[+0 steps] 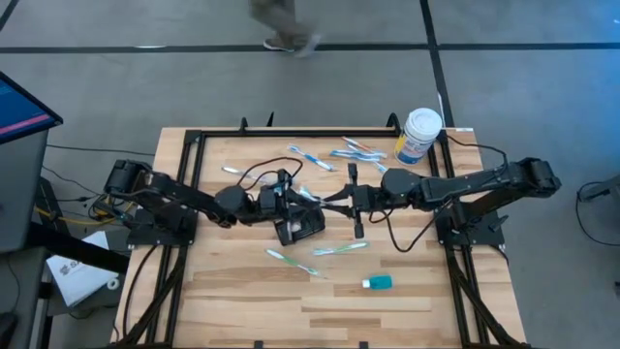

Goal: Pick & Place toothbrushing station
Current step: Put the green toothbrush into the wire organizer

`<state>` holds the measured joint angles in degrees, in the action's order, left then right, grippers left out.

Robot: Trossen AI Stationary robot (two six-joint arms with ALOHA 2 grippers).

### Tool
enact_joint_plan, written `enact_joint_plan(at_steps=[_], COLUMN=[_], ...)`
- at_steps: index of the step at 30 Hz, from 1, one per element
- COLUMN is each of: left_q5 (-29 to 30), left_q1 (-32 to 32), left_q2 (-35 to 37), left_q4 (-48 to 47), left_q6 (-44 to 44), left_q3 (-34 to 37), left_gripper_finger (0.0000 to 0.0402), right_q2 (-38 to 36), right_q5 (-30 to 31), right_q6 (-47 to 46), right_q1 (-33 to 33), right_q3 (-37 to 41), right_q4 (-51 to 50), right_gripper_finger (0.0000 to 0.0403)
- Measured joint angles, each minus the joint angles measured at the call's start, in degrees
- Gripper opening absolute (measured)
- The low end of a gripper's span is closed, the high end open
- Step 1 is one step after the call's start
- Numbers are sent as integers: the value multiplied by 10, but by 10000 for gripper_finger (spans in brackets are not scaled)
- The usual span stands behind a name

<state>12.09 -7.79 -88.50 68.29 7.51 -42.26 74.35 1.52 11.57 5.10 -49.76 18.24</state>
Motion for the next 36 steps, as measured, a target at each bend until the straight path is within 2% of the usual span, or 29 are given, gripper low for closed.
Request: enact_joint_plan(at_steps=[12,16,21,29,36], left_q5=[7,55,80,158,195], left_q1=[-24,-42,-63,-94,-100], left_q2=[147,182,200,199,199], left_q4=[-249,-326,-381,-453,-484], left_q6=[-24,-24,-39,-55,-78], left_q3=[0,0,0,0,0], left_gripper_finger=[6,6,6,7,7], right_q2=[-1,-1,-1,-1,-1], right_q5=[-1,-1,0,0,0], right_q6=[-5,-14,-15,-17,-25], right_q1=[0,0,0,1,1], right_q3=[0,0,0,0,0], right_q4=[-32,-39,-46,-48,-59], right_gripper_finger=[72,73,73,73,73])
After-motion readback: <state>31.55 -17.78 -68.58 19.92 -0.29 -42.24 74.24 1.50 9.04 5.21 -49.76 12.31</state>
